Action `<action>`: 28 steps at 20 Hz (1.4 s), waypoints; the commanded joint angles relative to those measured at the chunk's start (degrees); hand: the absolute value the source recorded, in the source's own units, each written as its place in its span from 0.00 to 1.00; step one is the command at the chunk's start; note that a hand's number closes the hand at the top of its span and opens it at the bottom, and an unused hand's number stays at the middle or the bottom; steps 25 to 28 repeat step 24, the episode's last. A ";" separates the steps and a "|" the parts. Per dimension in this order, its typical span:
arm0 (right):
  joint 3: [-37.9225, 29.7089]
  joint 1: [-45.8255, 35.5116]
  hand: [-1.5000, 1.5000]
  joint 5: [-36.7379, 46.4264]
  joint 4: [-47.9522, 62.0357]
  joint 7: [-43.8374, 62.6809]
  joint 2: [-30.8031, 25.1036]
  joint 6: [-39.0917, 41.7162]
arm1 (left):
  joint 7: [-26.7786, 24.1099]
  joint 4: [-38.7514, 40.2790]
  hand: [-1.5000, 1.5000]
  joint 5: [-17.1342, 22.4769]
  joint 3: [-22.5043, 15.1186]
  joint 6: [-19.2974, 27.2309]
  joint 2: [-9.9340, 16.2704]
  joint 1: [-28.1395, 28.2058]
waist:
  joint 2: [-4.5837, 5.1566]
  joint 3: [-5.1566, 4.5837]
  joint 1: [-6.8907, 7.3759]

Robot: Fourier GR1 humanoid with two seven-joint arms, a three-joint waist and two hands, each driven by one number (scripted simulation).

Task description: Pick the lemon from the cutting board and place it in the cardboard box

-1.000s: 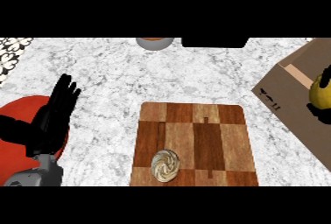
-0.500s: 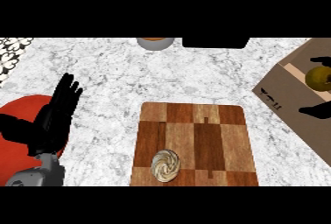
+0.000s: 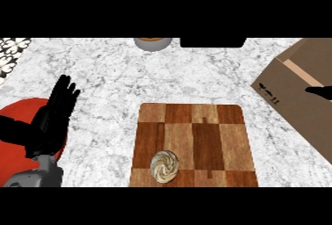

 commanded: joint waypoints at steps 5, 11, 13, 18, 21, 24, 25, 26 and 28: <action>-12.78 -3.80 0.00 -20.54 4.00 6.57 1.03 12.69 | 0.82 -0.36 0.50 0.86 0.47 0.08 -0.24 0.14 | -0.28 0.00 -0.75; -19.66 -3.50 0.00 -29.37 9.87 6.63 -4.45 16.59 | 1.73 2.10 0.50 -1.97 -0.33 2.48 -0.55 -4.48 | 0.08 0.03 -0.58; -20.31 -3.79 0.00 -30.14 14.08 4.01 -6.89 15.56 | -2.33 1.81 0.50 0.24 0.63 -0.70 -0.11 -0.05 | 0.11 0.01 0.03; -22.26 -0.43 0.00 -32.87 22.22 -3.79 -12.30 17.97 | -1.38 0.99 0.50 -1.72 -1.69 1.28 -2.13 -0.51 | 0.18 0.05 0.10; -22.23 -0.34 0.00 -33.01 28.11 -7.06 -16.15 18.80 | 0.39 -2.47 0.50 2.77 2.16 -3.15 2.17 2.07 | 0.20 0.07 0.57; -20.98 1.38 0.00 -32.20 34.28 -14.41 -18.09 20.36 | 0.26 -2.36 0.50 -0.59 -0.72 -0.16 -0.53 2.33 | 0.29 0.10 0.61; -20.98 1.38 0.00 -32.20 34.28 -14.41 -18.09 20.36 | 0.26 -2.36 0.50 -0.59 -0.72 -0.16 -0.53 2.33 | 0.29 0.10 0.61; -20.98 1.38 0.00 -32.20 34.28 -14.41 -18.09 20.36 | 0.26 -2.36 0.50 -0.59 -0.72 -0.16 -0.53 2.33 | 0.29 0.10 0.61; -20.98 1.38 0.00 -32.20 34.28 -14.41 -18.09 20.36 | 0.26 -2.36 0.50 -0.59 -0.72 -0.16 -0.53 2.33 | 0.29 0.10 0.61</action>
